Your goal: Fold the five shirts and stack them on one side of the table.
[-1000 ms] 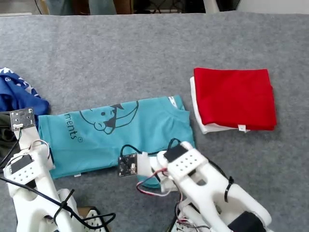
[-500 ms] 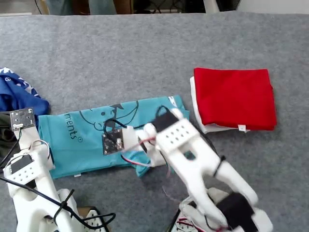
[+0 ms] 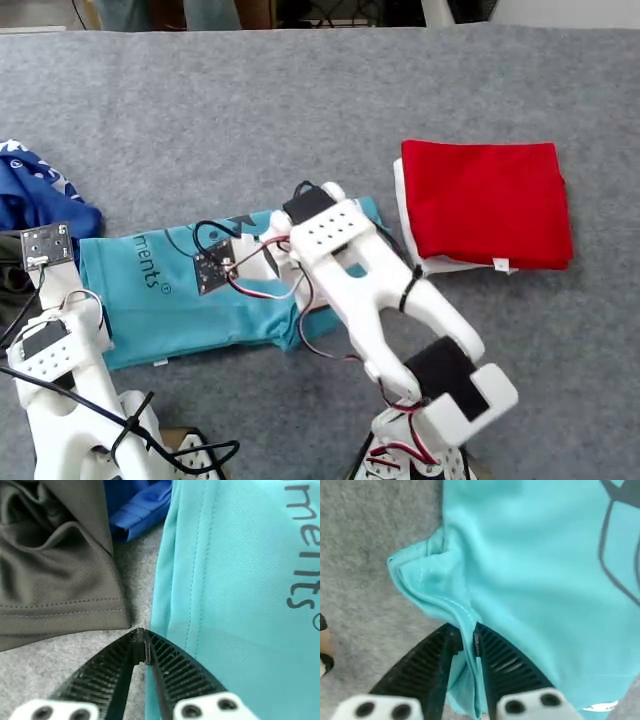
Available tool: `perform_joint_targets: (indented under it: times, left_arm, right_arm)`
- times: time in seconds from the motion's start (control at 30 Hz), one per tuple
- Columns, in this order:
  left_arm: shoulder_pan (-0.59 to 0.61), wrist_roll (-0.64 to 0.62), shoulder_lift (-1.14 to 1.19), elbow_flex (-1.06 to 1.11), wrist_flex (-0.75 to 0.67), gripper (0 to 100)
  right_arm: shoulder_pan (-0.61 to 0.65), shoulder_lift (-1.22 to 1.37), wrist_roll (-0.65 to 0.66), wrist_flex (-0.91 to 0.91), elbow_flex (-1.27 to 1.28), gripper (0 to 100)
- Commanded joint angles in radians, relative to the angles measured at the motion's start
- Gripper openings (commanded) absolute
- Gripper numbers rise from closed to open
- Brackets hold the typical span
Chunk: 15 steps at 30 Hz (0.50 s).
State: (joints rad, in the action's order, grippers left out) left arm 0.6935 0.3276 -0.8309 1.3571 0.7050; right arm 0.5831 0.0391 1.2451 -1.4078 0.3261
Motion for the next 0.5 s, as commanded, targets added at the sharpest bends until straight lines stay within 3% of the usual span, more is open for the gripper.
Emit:
perform_joint_targets:
  times: [0.0,0.47]
  left_arm:
    - [0.002,-0.009,-0.008,0.002,-0.006,3]
    - [0.002,-0.006,-0.008,0.002,-0.006,3]
  right_arm:
    - [-0.012,0.033,0.018,-0.006,-0.11,1.5]
    - [-0.127,0.3,-0.023,-0.035,-0.414,1.5]
